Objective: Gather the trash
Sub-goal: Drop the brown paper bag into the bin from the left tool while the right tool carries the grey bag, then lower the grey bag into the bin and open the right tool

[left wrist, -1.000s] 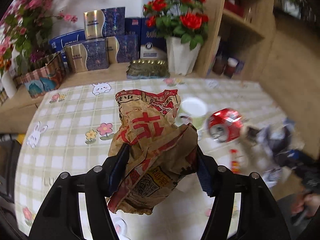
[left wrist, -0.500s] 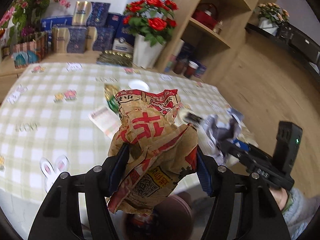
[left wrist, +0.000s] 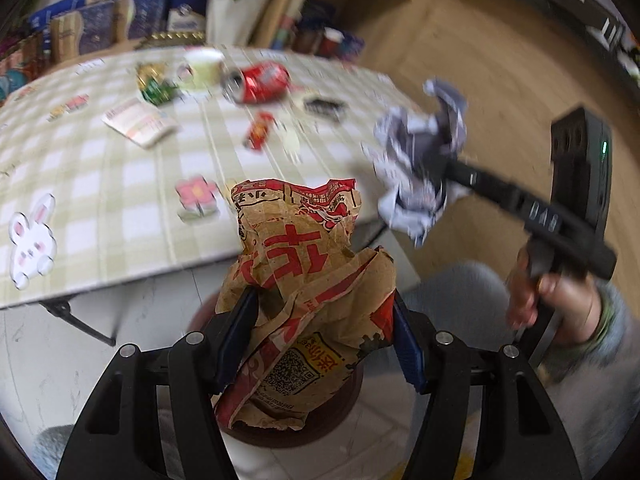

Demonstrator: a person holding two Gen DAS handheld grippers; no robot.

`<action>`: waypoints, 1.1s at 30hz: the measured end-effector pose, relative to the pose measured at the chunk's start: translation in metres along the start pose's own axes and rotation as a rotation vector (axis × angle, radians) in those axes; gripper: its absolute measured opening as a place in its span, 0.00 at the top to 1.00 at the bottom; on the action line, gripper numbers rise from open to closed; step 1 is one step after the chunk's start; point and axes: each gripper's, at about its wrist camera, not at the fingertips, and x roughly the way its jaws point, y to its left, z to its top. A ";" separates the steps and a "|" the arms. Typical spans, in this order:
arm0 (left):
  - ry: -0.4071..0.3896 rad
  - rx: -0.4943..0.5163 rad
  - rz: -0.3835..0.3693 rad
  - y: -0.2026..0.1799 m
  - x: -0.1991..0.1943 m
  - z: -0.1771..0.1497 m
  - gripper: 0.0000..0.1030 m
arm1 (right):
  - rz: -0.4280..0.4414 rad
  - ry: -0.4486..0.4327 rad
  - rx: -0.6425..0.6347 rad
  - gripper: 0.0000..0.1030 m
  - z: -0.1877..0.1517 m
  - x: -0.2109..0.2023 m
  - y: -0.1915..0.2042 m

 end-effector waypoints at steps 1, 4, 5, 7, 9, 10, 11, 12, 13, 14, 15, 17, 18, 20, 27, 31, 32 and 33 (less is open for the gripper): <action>0.025 0.003 -0.005 0.000 0.007 -0.004 0.39 | -0.002 0.001 0.006 0.47 -0.002 -0.001 -0.003; 0.113 0.016 -0.008 0.002 0.027 -0.014 0.39 | -0.001 -0.001 0.025 0.47 -0.004 -0.002 -0.007; 0.140 0.029 0.004 0.002 0.033 -0.017 0.39 | -0.001 -0.005 0.029 0.47 -0.004 -0.004 -0.008; 0.170 0.046 0.022 0.001 0.042 -0.021 0.39 | -0.001 -0.009 0.025 0.47 -0.004 -0.005 -0.008; 0.193 0.043 0.026 0.004 0.051 -0.024 0.39 | -0.002 -0.011 0.024 0.47 -0.004 -0.006 -0.008; 0.200 0.037 0.026 0.006 0.054 -0.024 0.39 | -0.002 -0.012 0.027 0.47 -0.005 -0.007 -0.009; 0.206 0.028 0.027 0.007 0.057 -0.025 0.38 | -0.002 -0.011 0.029 0.47 -0.004 -0.006 -0.009; 0.208 0.018 0.029 0.009 0.059 -0.025 0.38 | -0.003 -0.010 0.031 0.47 -0.005 -0.006 -0.010; 0.209 0.008 0.029 0.012 0.062 -0.023 0.38 | -0.003 -0.009 0.032 0.47 -0.005 -0.006 -0.010; 0.211 -0.003 0.029 0.013 0.064 -0.023 0.38 | -0.004 -0.007 0.032 0.47 -0.005 -0.006 -0.010; 0.213 -0.018 0.035 0.016 0.066 -0.023 0.37 | -0.005 -0.006 0.032 0.47 -0.006 -0.006 -0.010; 0.216 -0.037 0.047 0.016 0.066 -0.022 0.35 | -0.007 -0.002 0.033 0.47 -0.007 -0.006 -0.011; 0.214 -0.042 0.044 0.016 0.066 -0.020 0.34 | -0.008 -0.001 0.033 0.47 -0.007 -0.006 -0.011; 0.194 -0.044 0.045 0.015 0.064 -0.016 0.27 | -0.009 0.002 0.033 0.47 -0.008 -0.006 -0.011; 0.051 -0.045 0.138 0.011 0.031 0.002 0.18 | -0.006 0.029 0.033 0.47 -0.015 0.000 -0.006; -0.057 -0.073 0.222 0.013 -0.001 0.015 0.12 | 0.002 0.054 0.025 0.47 -0.021 0.006 -0.001; -0.083 -0.081 0.239 0.014 -0.009 0.018 0.11 | 0.004 0.062 0.019 0.47 -0.023 0.008 0.002; -0.120 -0.089 0.263 0.014 -0.020 0.020 0.10 | 0.007 0.071 0.014 0.47 -0.025 0.009 0.004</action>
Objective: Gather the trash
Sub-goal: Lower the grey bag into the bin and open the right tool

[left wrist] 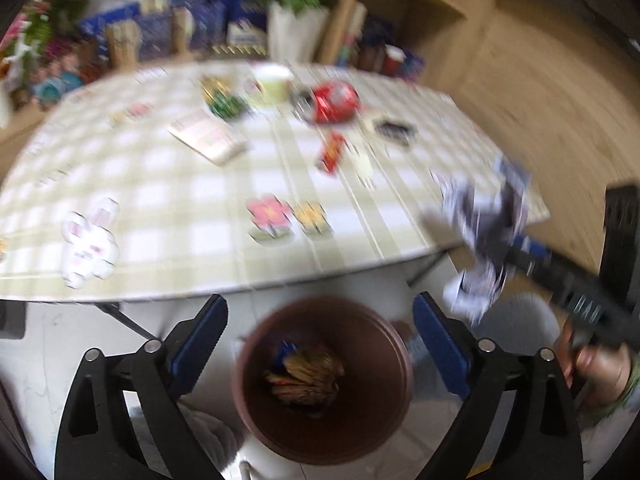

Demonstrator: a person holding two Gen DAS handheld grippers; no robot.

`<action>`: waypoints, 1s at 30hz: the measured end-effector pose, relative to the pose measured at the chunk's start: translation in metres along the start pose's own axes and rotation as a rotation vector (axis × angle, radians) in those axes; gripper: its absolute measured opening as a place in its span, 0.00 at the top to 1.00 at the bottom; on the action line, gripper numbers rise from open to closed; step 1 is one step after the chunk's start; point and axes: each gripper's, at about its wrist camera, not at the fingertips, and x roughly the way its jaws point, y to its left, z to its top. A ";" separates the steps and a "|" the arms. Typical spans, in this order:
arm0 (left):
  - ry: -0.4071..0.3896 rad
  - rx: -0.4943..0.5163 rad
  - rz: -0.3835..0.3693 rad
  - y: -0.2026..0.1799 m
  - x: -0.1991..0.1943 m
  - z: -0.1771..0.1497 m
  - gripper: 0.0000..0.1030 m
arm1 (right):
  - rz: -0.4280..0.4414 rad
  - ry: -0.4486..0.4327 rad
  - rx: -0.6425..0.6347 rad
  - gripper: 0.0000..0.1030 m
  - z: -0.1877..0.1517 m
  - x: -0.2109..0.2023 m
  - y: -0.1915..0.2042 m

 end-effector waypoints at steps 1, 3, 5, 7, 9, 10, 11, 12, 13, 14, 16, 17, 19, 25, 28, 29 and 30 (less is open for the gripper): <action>-0.018 -0.008 0.016 0.001 -0.004 0.004 0.09 | 0.003 0.010 -0.004 0.47 -0.002 0.003 0.002; -0.075 -0.034 0.065 0.007 -0.021 0.008 0.07 | 0.009 0.028 -0.010 0.47 -0.006 0.007 0.006; -0.116 -0.063 0.097 0.010 -0.033 0.009 0.06 | 0.020 0.054 -0.018 0.47 -0.012 0.013 0.012; -0.139 -0.088 0.130 0.014 -0.041 0.008 0.06 | 0.028 0.078 -0.027 0.47 -0.017 0.018 0.016; -0.151 -0.112 0.161 0.020 -0.045 0.005 0.06 | 0.036 0.108 -0.038 0.47 -0.022 0.025 0.022; -0.155 -0.128 0.174 0.023 -0.046 0.002 0.06 | 0.040 0.127 -0.042 0.47 -0.025 0.029 0.025; -0.156 -0.140 0.180 0.026 -0.045 -0.001 0.06 | 0.042 0.139 -0.044 0.47 -0.028 0.031 0.027; -0.154 -0.167 0.191 0.030 -0.045 -0.004 0.06 | 0.046 0.155 -0.046 0.46 -0.031 0.034 0.029; -0.151 -0.186 0.197 0.033 -0.045 -0.008 0.06 | 0.049 0.176 -0.047 0.46 -0.034 0.039 0.031; -0.148 -0.210 0.203 0.036 -0.043 -0.011 0.06 | 0.051 0.189 -0.048 0.46 -0.038 0.041 0.033; -0.145 -0.238 0.200 0.041 -0.043 -0.019 0.06 | 0.053 0.222 -0.053 0.46 -0.044 0.047 0.037; -0.139 -0.245 0.198 0.042 -0.041 -0.022 0.06 | 0.050 0.242 -0.061 0.46 -0.047 0.050 0.039; -0.125 -0.249 0.205 0.042 -0.038 -0.026 0.06 | 0.046 0.269 -0.071 0.46 -0.053 0.055 0.043; -0.091 -0.239 0.180 0.034 -0.025 -0.037 0.06 | 0.033 0.300 -0.063 0.38 -0.058 0.060 0.040; -0.069 -0.230 0.166 0.030 -0.018 -0.040 0.06 | 0.034 0.305 -0.051 0.34 -0.058 0.060 0.038; -0.064 -0.228 0.163 0.029 -0.017 -0.041 0.06 | 0.031 0.306 -0.051 0.30 -0.058 0.060 0.037; -0.057 -0.224 0.161 0.028 -0.015 -0.042 0.06 | 0.028 0.306 -0.050 0.28 -0.057 0.061 0.036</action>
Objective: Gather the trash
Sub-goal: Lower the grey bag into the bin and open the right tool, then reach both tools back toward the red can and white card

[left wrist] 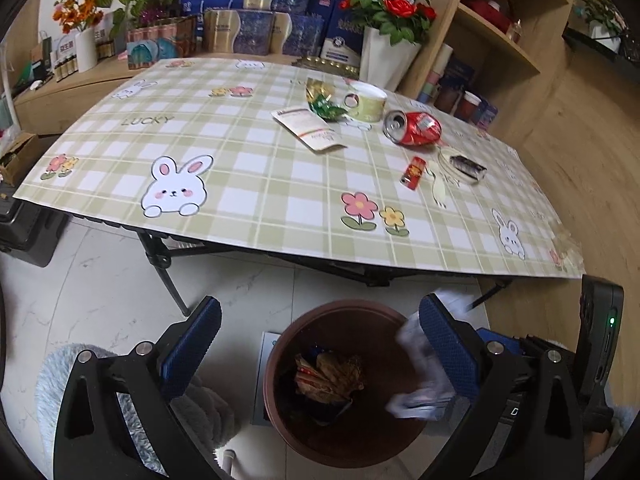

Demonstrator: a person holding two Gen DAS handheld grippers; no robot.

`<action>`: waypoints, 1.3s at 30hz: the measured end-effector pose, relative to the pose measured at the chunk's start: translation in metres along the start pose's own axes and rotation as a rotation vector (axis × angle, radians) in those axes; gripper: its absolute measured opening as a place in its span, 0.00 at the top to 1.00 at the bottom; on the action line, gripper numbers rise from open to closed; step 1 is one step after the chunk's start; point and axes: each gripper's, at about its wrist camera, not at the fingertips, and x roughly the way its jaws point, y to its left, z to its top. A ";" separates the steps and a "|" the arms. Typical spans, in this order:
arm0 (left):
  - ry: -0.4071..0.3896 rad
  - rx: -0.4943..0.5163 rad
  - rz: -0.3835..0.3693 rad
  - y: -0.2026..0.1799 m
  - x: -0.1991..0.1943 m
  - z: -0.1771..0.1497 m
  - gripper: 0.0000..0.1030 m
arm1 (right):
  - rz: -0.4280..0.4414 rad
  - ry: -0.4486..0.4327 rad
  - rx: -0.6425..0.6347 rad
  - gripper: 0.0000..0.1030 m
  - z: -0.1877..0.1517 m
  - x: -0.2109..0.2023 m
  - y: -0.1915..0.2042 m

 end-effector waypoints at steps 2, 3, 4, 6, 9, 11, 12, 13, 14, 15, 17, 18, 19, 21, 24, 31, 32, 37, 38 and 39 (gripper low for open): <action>0.008 0.003 -0.002 -0.001 0.002 -0.001 0.06 | -0.001 -0.004 0.003 0.21 0.000 -0.001 -0.001; 0.012 0.003 -0.003 -0.001 0.003 -0.002 0.06 | -0.004 -0.006 0.006 0.20 0.000 -0.001 -0.001; 0.015 0.002 -0.002 0.000 0.003 -0.002 0.06 | -0.007 -0.007 0.009 0.18 0.001 -0.001 -0.002; 0.020 -0.006 0.000 0.001 0.004 -0.002 0.06 | -0.013 -0.008 0.018 0.14 0.001 0.000 -0.005; 0.023 -0.024 0.003 0.005 0.004 -0.001 0.06 | -0.023 -0.008 0.031 0.11 0.002 0.000 -0.008; 0.021 -0.035 0.004 0.007 0.004 -0.001 0.06 | -0.030 -0.009 0.039 0.10 0.002 0.000 -0.010; 0.020 -0.042 0.008 0.009 0.004 -0.001 0.06 | -0.034 -0.012 0.043 0.10 0.002 -0.001 -0.011; 0.021 -0.046 0.010 0.010 0.005 0.000 0.06 | -0.038 -0.016 0.048 0.10 0.003 -0.002 -0.012; 0.024 -0.050 0.011 0.010 0.005 0.000 0.06 | -0.039 -0.018 0.049 0.10 0.003 -0.002 -0.013; 0.026 -0.052 0.013 0.011 0.006 0.000 0.06 | -0.040 -0.023 0.051 0.10 0.004 -0.003 -0.014; 0.030 -0.053 0.016 0.011 0.007 0.000 0.06 | -0.044 -0.034 0.051 0.10 0.005 -0.005 -0.015; 0.031 -0.053 0.017 0.010 0.007 0.000 0.06 | -0.047 -0.040 0.050 0.10 0.006 -0.006 -0.015; 0.031 -0.051 0.018 0.010 0.008 0.001 0.06 | -0.051 -0.050 0.047 0.10 0.007 -0.008 -0.015; 0.031 -0.046 0.024 0.009 0.008 0.002 0.06 | -0.061 -0.073 0.043 0.10 0.012 -0.012 -0.017; 0.012 -0.020 0.016 0.007 0.007 0.008 0.06 | -0.084 -0.120 0.042 0.10 0.021 -0.020 -0.023; -0.087 0.032 0.015 0.001 0.001 0.034 0.06 | -0.147 -0.188 -0.022 0.10 0.050 -0.031 -0.036; -0.085 0.035 0.009 0.000 0.003 0.038 0.06 | -0.154 -0.189 -0.039 0.10 0.054 -0.031 -0.036; -0.074 0.055 -0.032 -0.008 0.018 0.063 0.06 | -0.157 -0.200 -0.082 0.10 0.081 -0.035 -0.040; -0.077 0.062 -0.026 -0.010 0.022 0.069 0.06 | -0.154 -0.206 -0.082 0.10 0.086 -0.036 -0.042; -0.079 0.063 -0.024 -0.010 0.024 0.073 0.06 | -0.154 -0.217 -0.084 0.10 0.093 -0.036 -0.044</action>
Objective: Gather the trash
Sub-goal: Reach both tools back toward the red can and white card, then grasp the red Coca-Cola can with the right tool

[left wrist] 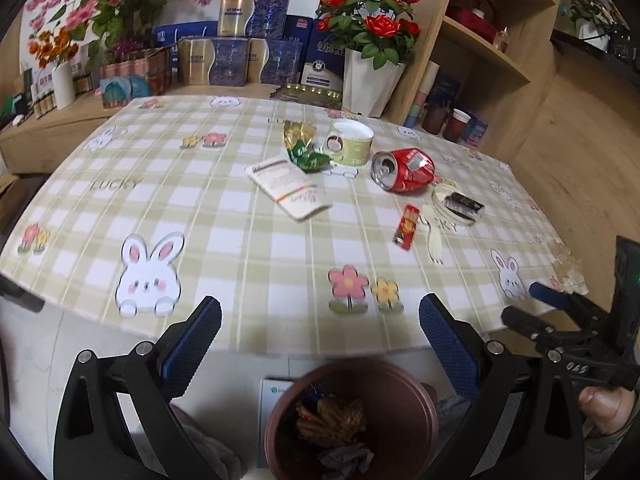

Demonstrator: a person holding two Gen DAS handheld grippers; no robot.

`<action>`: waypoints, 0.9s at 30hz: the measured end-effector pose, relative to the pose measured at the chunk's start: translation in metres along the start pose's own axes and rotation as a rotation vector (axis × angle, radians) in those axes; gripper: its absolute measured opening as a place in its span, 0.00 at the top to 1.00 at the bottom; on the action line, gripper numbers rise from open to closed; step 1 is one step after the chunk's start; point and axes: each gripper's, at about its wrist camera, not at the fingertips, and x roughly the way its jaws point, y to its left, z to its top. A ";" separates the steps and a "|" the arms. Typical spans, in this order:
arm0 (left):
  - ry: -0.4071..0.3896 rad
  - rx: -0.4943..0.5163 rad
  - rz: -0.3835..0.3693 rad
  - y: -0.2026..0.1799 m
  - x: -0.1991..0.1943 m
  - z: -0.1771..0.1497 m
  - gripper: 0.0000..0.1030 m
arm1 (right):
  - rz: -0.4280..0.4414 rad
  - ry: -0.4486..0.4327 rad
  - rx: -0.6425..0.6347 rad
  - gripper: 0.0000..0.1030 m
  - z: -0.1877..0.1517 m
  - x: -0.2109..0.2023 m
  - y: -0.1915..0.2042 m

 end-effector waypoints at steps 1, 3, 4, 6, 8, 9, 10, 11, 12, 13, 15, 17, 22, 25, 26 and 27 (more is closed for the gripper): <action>-0.001 0.000 0.000 0.000 0.004 0.005 0.06 | -0.001 -0.010 -0.001 0.10 0.008 0.002 -0.003; -0.009 -0.008 0.006 0.002 0.011 0.016 0.06 | 0.009 -0.021 -0.006 0.15 0.022 0.008 -0.008; -0.013 -0.012 0.007 0.004 0.014 0.020 0.06 | 0.013 -0.027 -0.015 0.19 0.032 0.013 -0.010; -0.020 -0.016 0.018 0.008 0.022 0.031 0.06 | 0.009 -0.042 -0.037 0.21 0.046 0.021 -0.010; -0.022 -0.014 0.029 0.013 0.030 0.043 0.06 | 0.012 -0.057 -0.065 0.26 0.067 0.036 -0.010; -0.022 -0.013 0.033 0.015 0.033 0.047 0.06 | 0.014 -0.059 -0.075 0.27 0.073 0.042 -0.009; -0.021 -0.013 0.036 0.018 0.037 0.052 0.06 | 0.013 -0.060 -0.089 0.29 0.081 0.050 -0.008; -0.021 -0.014 0.039 0.021 0.041 0.057 0.06 | 0.009 -0.061 -0.110 0.31 0.091 0.062 -0.007; -0.020 -0.017 0.041 0.024 0.044 0.061 0.06 | 0.005 -0.059 -0.128 0.32 0.099 0.073 -0.005; -0.016 -0.022 0.045 0.028 0.049 0.065 0.06 | 0.005 -0.051 -0.142 0.35 0.108 0.086 -0.004; -0.006 -0.044 0.052 0.036 0.059 0.073 0.06 | 0.009 -0.030 -0.146 0.37 0.121 0.106 -0.001; 0.000 -0.073 0.060 0.044 0.068 0.078 0.06 | 0.017 -0.014 -0.142 0.40 0.133 0.127 0.002; 0.028 -0.156 0.067 0.059 0.089 0.083 0.07 | 0.012 0.002 -0.148 0.41 0.157 0.165 0.013; 0.058 -0.192 0.052 0.062 0.105 0.085 0.12 | -0.015 0.038 -0.148 0.47 0.161 0.183 0.017; 0.069 -0.200 0.047 0.062 0.110 0.085 0.13 | -0.030 0.045 -0.155 0.49 0.162 0.187 0.019; 0.075 -0.206 0.041 0.062 0.113 0.085 0.14 | -0.041 0.040 -0.170 0.51 0.162 0.187 0.022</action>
